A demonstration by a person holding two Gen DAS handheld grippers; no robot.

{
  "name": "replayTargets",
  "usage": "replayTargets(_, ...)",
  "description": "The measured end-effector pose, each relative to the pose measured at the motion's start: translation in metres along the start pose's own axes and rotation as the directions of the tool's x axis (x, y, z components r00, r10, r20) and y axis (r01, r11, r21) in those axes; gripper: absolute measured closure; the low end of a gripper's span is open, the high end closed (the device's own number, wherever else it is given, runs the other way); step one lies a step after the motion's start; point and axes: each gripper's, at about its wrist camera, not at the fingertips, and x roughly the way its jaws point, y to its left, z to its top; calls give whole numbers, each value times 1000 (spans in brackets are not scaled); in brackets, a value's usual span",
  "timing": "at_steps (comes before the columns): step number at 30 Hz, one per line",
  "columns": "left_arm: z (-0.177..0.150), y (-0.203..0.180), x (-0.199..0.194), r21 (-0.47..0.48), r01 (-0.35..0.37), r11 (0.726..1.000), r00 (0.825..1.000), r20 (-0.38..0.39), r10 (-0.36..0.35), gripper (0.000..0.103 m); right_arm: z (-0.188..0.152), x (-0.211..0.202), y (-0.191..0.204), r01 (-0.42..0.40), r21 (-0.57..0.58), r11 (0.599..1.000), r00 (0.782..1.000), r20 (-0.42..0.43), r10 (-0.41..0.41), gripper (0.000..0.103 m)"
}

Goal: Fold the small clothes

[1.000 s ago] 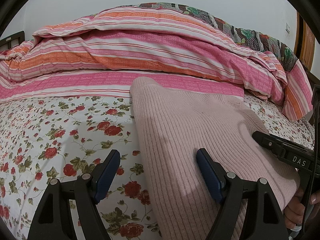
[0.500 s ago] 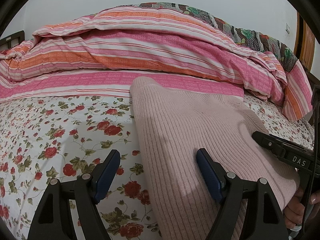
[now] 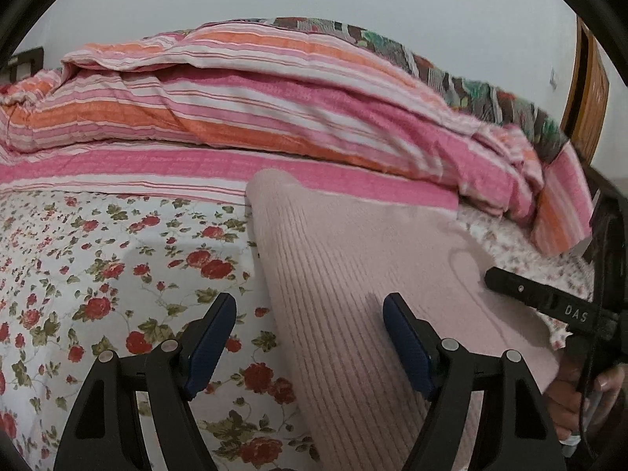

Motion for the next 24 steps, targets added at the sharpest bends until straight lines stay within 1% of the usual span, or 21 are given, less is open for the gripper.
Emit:
replayTargets(3, 5, 9, -1, -43, 21, 999, 1000, -6, -21, 28, 3, -7, -3, -7, 11, 1000, 1000, 16, 7, 35)
replayTargets(6, 8, 19, 2, -102, 78, 992, 996, -42, -83, 28, 6, -9, -4, -30, 25, 999, 999, 31, 29, 35)
replayTargets(8, 6, 23, 7, -135, 113, 984, 990, -69, -123, 28, 6, -4, -3, -36, 27, 999, 999, 10, 36, 35)
replayTargets(9, 4, 23, 11, -139, 102, 985, 989, -94, -115, 28, 6, 0, -1, -33, 22, 999, 999, -8, 33, 37)
replayTargets(10, 1, 22, 16, -134, 90, 987, 987, -120, -106, 28, 4, 8, 1, -5, 4, 1000, 999, -40, 5, 37)
replayTargets(11, -2, 22, 18, -134, 99, 986, 986, -123, -115, 28, 3, 11, 3, 10, -4, 1000, 999, -49, -10, 38)
replayTargets(13, -4, 23, 17, -149, 112, 982, 985, -117, -130, 28, 1, 5, 4, 41, -14, 999, 999, -17, -41, 38)
replayTargets(15, -4, 24, 14, -153, 122, 981, 984, -110, -139, 28, 2, -6, 9, 110, -50, 993, 994, 36, -108, 39)
replayTargets(16, -3, 24, 13, -147, 115, 982, 986, -103, -131, 28, 1, -11, 12, 135, -76, 988, 989, 67, -130, 39)
replayTargets(17, -3, 26, 10, -138, 109, 984, 988, -95, -123, 28, 1, -15, 13, 139, -96, 986, 988, 80, -132, 39)
replayTargets(18, -3, 24, 9, -130, 103, 986, 990, -88, -115, 28, 1, -16, 13, 133, -101, 986, 989, 81, -126, 39)
replayTargets(21, 0, 25, 7, -133, 104, 986, 990, -79, -116, 28, 5, -17, 7, 91, -67, 994, 994, 69, -86, 39)
replayTargets(24, 5, 29, 10, -169, 127, 978, 987, -76, -141, 28, 12, -9, -5, -7, 21, 1000, 1000, 23, 7, 39)
